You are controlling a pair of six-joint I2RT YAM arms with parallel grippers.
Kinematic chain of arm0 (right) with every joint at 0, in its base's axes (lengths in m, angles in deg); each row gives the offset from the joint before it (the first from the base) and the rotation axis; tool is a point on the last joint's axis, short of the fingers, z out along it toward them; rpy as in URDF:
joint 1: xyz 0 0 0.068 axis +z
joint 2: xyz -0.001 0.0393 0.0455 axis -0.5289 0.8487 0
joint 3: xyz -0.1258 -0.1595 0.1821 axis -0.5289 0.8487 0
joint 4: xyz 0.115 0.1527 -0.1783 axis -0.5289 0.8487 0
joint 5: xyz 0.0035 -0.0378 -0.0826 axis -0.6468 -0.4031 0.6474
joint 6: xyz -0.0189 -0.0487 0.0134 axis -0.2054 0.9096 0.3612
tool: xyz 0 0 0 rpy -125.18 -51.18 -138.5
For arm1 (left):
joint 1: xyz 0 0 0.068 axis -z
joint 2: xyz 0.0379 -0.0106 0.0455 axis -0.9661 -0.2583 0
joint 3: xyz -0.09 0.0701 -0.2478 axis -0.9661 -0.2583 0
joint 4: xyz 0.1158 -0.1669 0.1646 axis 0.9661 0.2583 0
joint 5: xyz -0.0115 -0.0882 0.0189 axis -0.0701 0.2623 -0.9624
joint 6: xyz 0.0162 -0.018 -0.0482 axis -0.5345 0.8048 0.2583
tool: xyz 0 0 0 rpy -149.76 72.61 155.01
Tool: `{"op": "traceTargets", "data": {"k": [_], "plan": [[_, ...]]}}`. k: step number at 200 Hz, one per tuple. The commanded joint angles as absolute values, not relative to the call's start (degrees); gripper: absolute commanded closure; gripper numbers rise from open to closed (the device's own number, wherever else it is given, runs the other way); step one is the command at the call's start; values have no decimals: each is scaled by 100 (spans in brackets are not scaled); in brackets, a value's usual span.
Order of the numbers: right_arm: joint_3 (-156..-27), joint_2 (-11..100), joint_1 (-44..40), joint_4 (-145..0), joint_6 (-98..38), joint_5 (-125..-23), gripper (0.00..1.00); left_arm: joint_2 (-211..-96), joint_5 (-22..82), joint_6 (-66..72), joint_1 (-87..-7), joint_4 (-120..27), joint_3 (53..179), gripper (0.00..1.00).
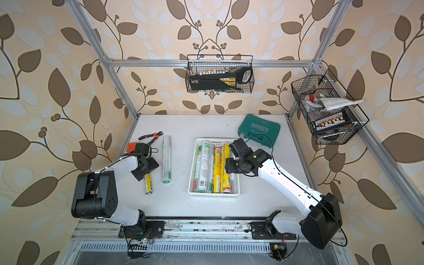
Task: Put the plastic wrap into the basket
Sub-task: Pick up the plastic wrap from the center of the board.
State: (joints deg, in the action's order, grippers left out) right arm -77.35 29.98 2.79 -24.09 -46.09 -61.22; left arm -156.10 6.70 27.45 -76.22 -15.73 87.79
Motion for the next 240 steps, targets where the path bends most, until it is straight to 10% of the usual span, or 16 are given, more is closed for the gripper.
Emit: {"op": "traceTargets", "data": {"k": [1,240], "plan": [[-7665,2977,298,-2329,-4623,-6194,36,-15633,866,2570,-7677,-1687,8773,21],[-7627,3117,301,-2385,-4681,-6329,36,-15027,955,2384,-7404,-1124,9104,56]]}}
